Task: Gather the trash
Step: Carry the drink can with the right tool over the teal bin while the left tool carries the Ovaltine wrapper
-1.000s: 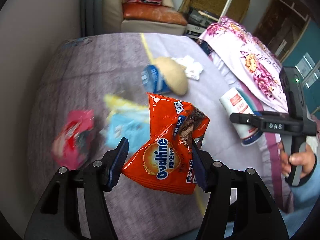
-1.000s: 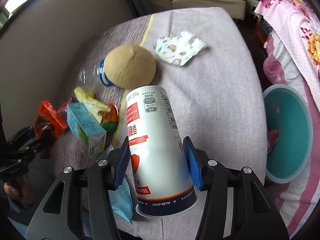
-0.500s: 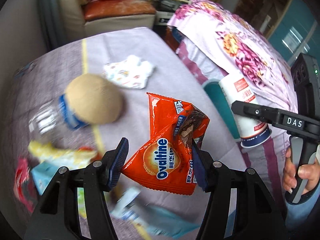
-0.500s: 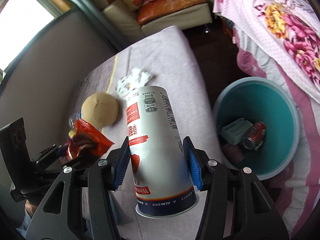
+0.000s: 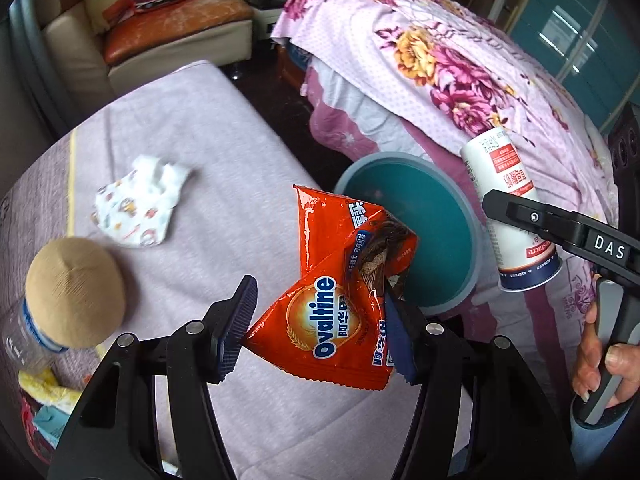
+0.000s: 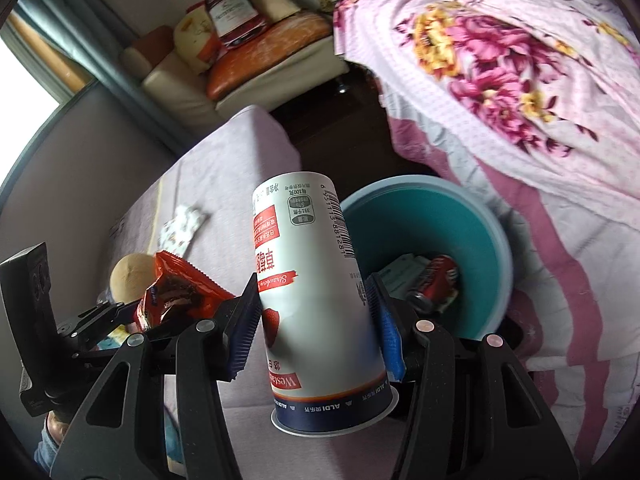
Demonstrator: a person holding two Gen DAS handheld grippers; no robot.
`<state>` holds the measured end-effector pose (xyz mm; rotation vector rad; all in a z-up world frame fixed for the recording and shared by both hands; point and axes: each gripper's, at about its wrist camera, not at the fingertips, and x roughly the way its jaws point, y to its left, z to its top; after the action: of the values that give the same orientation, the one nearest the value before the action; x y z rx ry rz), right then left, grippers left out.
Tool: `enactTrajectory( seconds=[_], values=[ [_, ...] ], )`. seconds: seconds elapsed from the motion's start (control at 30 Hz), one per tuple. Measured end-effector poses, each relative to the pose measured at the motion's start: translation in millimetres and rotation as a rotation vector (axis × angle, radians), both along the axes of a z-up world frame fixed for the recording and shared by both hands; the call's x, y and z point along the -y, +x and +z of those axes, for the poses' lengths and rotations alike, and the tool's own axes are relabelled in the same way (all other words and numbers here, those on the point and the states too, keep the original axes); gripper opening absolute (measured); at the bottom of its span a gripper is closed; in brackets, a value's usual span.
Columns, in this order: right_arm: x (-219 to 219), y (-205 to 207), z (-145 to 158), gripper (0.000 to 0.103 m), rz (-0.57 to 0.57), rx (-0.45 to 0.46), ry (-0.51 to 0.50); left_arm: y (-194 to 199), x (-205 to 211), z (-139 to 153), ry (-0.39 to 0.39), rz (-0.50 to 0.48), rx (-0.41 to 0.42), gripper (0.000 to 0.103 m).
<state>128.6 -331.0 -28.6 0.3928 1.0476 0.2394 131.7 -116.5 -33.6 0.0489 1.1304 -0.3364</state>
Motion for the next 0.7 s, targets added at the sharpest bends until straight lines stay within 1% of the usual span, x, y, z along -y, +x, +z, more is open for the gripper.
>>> enactTrajectory(
  seconds=[0.2, 0.37, 0.57, 0.7],
  values=[
    [34.5, 3.1, -12.3, 0.050, -0.073, -0.022, -0.006, 12.3, 35.2, -10.5, 0.020, -0.056, -0.019, 0.061],
    [51.2, 4.6, -22.8, 0.050, -0.096, -0.042, -0.005, 20.8, 55.1, -20.2, 0.039, -0.087, -0.036, 0.061],
    [60.9, 6.2, -29.8, 0.050, -0.113, -0.059, -0.006, 31.4, 74.4, -30.9, 0.054, -0.112, -0.054, 0.061],
    [63.6, 6.5, -33.2, 0.050, -0.123, -0.068, -0.009, 36.7, 83.4, -34.3, 0.070, -0.114, -0.055, 0.074]
  ],
)
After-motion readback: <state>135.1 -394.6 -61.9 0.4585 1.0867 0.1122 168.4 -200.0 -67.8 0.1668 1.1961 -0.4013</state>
